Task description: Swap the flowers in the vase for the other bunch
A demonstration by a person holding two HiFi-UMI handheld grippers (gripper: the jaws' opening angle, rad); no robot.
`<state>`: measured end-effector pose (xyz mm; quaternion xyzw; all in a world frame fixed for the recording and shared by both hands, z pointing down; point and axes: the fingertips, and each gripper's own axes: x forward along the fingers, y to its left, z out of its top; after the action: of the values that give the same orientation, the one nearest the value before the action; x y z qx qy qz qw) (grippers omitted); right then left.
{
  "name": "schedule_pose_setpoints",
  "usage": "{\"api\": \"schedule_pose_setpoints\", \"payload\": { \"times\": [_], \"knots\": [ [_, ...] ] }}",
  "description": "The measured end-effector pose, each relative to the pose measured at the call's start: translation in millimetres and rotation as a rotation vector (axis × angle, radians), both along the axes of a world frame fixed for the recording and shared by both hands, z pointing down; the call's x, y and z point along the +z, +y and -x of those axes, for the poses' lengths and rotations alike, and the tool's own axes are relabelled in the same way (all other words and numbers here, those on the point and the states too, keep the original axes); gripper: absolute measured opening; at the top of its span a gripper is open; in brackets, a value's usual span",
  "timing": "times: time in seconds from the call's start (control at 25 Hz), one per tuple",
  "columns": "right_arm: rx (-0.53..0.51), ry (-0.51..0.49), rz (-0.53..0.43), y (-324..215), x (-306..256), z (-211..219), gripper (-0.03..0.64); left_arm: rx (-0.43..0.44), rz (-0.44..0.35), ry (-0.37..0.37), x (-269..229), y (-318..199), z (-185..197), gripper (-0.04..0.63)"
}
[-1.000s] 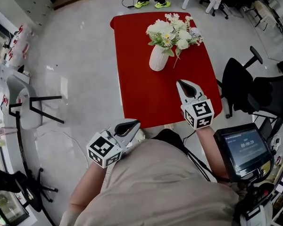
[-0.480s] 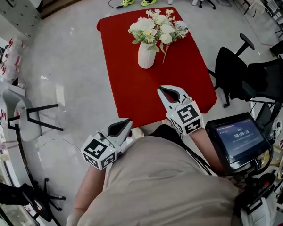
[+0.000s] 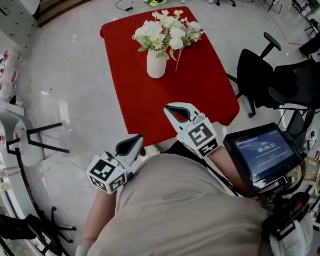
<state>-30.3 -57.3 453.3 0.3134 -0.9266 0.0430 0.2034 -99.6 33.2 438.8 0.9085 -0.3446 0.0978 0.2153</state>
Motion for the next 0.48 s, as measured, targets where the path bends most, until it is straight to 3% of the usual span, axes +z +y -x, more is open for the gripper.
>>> {"api": "schedule_pose_setpoints", "payload": {
  "times": [0.48],
  "knots": [
    [-0.031, -0.002, 0.021, 10.0, -1.0, 8.5, 0.012, 0.000, 0.005, 0.001, 1.2, 0.5, 0.7, 0.008]
  ]
}}
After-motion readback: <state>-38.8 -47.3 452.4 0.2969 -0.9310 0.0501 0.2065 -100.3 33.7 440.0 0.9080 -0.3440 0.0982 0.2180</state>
